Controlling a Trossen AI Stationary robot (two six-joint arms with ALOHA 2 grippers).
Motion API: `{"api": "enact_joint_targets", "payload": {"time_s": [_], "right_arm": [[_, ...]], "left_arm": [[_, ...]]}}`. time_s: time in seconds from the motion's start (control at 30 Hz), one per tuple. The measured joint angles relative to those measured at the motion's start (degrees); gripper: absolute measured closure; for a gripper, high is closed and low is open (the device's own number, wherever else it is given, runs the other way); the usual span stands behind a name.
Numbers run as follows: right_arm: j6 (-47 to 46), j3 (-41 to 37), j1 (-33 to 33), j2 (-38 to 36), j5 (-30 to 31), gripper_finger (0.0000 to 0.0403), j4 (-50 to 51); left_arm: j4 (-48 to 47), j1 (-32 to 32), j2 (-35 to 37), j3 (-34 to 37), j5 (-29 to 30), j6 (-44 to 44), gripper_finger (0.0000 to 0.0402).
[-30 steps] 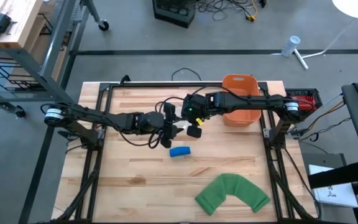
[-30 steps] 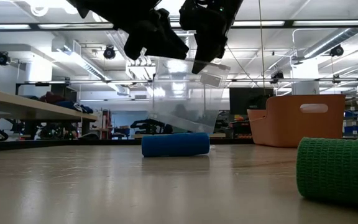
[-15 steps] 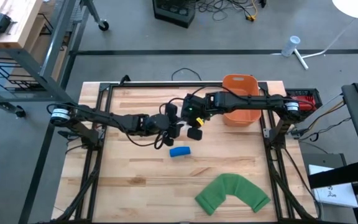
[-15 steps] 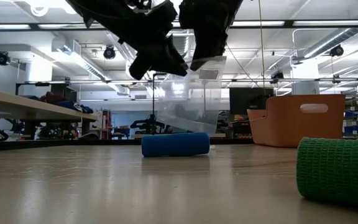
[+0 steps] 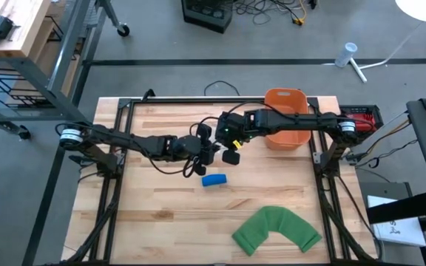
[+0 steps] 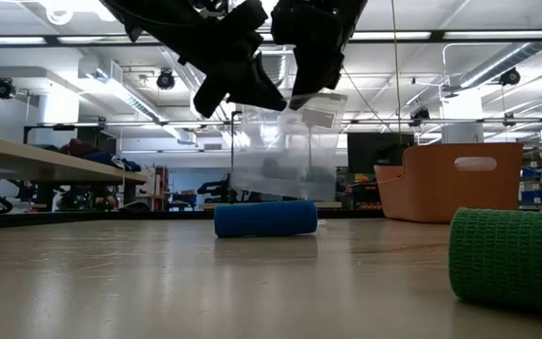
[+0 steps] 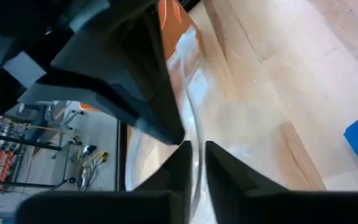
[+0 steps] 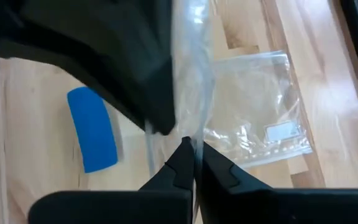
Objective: Roll bandage
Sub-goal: Put the blue rolled bandage into the zip lock
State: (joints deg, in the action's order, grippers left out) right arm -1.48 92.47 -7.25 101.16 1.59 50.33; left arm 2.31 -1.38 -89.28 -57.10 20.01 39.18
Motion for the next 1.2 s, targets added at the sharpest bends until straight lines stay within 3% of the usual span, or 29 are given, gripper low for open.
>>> {"api": "enact_joint_targets", "payload": {"time_s": [0.17,0.33,0.47,0.77,0.93,1.2], "right_arm": [[-0.6,0.0,-0.4,0.0,0.9,0.0403,-0.04],[-1.45,0.0,-0.39,0.0,6.34,0.0403,0.28],[-0.21,0.0,-0.32,-0.01,7.47,0.0396,0.29],[11.24,0.0,2.73,-1.21,7.21,0.0286,0.5],[20.76,0.0,6.53,-3.19,7.08,0.0245,0.42],[29.7,0.02,10.82,-4.76,7.06,0.0276,-2.65]], "left_arm": [[-5.6,-0.56,0.22,-3.18,-0.04,-2.18,0.039],[-11.32,-0.95,0.24,-5.56,-0.16,-5.13,0.0399],[-13.06,-0.94,0.24,-6.01,-3.44,-6.96,0.04],[-14.53,-0.87,0.28,-5.93,-6.81,-8.3,0.0401],[-17.07,0.08,0.33,-7.49,-14.73,-9.99,0.0401],[-20.13,1.36,0.33,-10.04,-21.35,-7.96,0.0401]]}}
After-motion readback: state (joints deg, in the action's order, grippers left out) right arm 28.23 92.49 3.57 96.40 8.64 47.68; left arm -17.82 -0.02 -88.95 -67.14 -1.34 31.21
